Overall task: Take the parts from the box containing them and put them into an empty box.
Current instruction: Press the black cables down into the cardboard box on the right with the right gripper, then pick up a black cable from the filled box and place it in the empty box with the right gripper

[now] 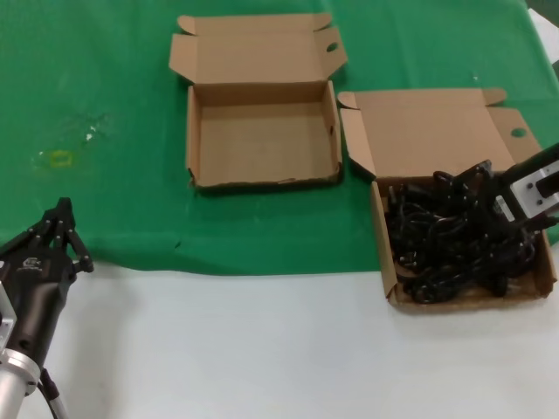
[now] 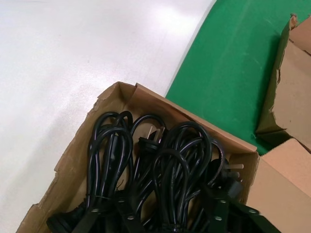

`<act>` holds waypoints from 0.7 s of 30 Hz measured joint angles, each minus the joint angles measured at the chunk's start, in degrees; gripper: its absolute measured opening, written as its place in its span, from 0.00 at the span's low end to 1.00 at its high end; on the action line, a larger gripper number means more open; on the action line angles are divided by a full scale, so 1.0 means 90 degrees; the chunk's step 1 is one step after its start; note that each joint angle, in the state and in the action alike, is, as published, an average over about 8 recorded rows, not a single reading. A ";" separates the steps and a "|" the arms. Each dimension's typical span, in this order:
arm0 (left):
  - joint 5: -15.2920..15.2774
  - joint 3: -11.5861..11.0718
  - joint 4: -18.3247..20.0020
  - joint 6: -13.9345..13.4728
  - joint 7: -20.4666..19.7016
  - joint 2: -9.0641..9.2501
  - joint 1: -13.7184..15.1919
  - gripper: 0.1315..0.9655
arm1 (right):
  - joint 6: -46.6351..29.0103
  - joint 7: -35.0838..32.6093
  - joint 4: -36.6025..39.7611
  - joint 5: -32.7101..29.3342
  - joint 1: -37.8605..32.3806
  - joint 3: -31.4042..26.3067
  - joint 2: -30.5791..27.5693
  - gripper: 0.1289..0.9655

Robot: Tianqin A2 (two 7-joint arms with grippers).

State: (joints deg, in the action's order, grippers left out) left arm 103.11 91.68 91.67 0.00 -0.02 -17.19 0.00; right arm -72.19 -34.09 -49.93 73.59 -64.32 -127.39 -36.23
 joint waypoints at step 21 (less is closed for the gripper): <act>0.0000 0.0000 0.0000 0.0000 0.0000 0.0000 0.0000 0.01 | -0.0147 0.0633 -0.0643 0.0011 0.0038 0.0113 -0.0207 0.15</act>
State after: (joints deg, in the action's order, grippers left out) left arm 103.11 91.68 91.67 0.00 -0.02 -17.19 0.00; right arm -73.51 -28.40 -55.72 73.69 -63.98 -126.37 -38.09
